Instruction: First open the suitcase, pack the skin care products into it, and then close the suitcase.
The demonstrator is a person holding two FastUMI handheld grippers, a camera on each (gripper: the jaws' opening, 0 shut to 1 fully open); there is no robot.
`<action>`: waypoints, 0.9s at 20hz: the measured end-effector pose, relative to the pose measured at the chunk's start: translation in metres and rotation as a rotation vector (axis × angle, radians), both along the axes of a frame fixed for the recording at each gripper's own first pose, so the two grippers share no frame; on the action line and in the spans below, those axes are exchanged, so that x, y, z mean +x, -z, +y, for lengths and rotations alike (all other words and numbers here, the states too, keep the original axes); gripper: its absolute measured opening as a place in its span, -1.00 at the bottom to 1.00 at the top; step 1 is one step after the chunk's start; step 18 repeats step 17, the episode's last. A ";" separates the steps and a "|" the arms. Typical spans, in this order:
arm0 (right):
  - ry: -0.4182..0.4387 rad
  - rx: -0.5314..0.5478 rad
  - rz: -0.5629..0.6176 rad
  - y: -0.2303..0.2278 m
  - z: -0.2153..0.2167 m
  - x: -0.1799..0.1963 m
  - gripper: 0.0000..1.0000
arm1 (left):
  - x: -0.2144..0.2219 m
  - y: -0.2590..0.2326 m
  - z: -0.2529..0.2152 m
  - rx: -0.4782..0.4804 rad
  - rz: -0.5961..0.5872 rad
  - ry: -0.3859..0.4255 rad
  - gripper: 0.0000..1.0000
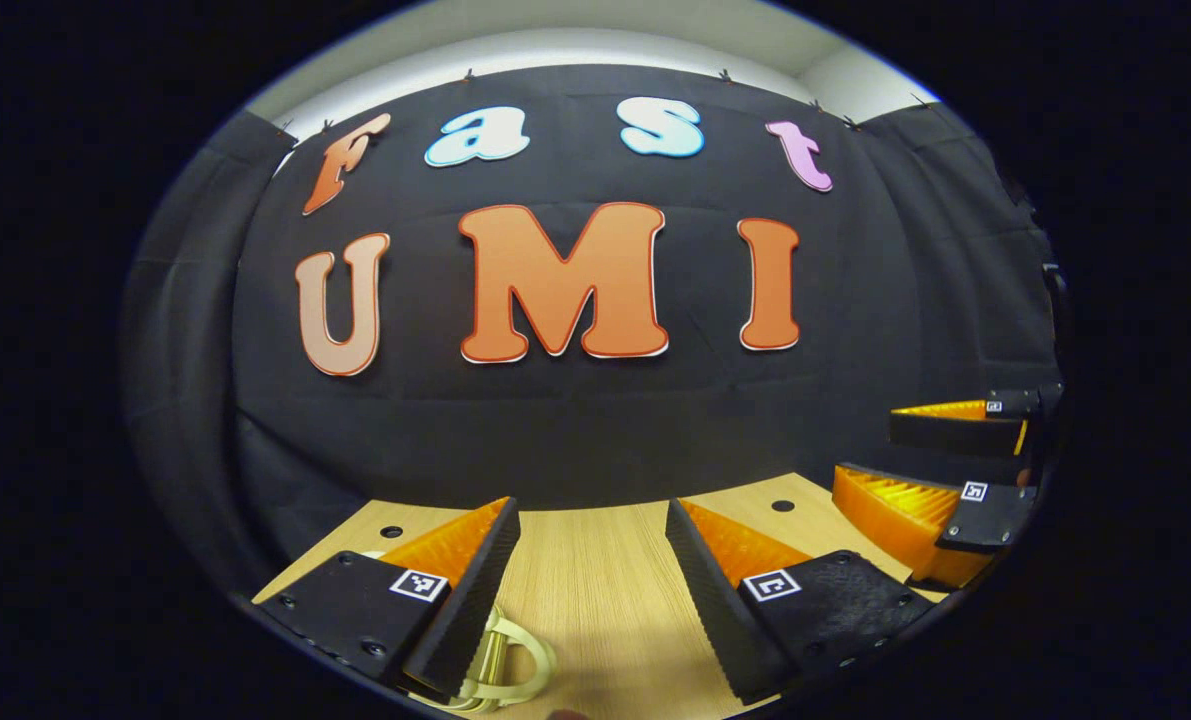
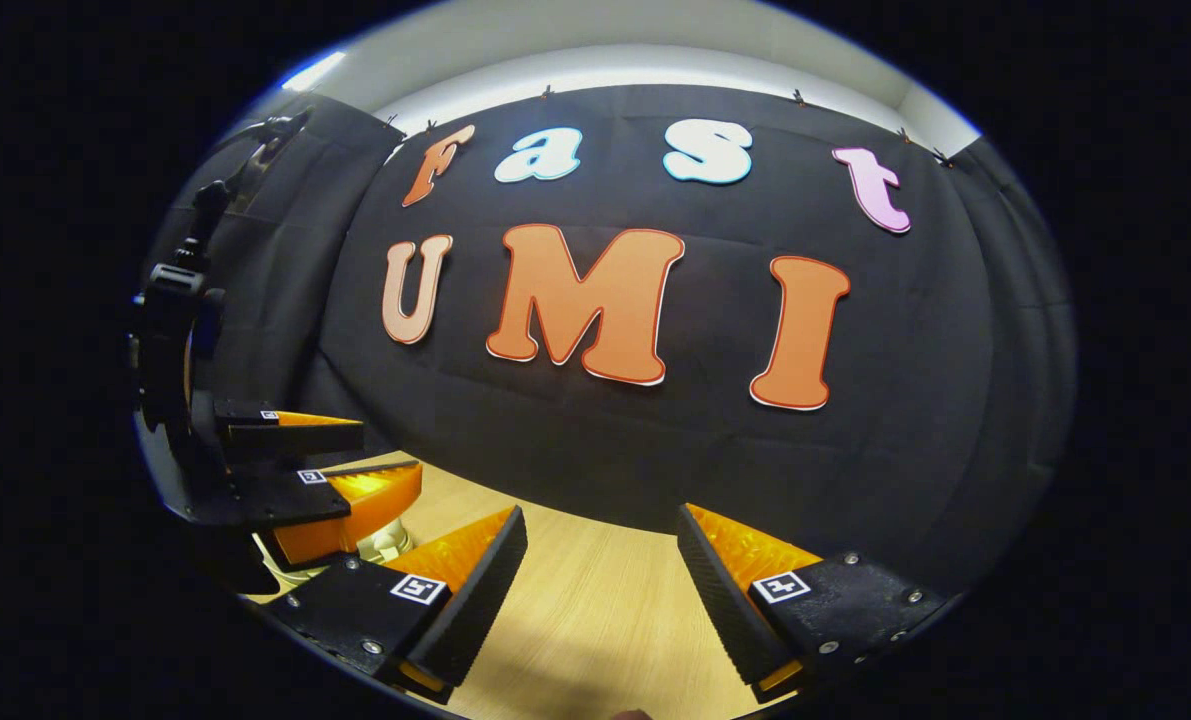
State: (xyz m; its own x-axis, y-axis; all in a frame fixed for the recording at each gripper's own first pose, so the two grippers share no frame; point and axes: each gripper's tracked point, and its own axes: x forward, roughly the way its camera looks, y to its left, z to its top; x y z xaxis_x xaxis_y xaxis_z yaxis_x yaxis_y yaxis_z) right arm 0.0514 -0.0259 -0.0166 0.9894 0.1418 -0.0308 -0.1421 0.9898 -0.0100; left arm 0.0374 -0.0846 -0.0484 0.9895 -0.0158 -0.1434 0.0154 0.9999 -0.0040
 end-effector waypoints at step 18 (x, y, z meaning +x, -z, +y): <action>-0.093 -0.010 -0.058 -0.027 0.019 0.005 0.92 | -0.010 -0.046 0.047 -0.009 -0.096 -0.141 0.82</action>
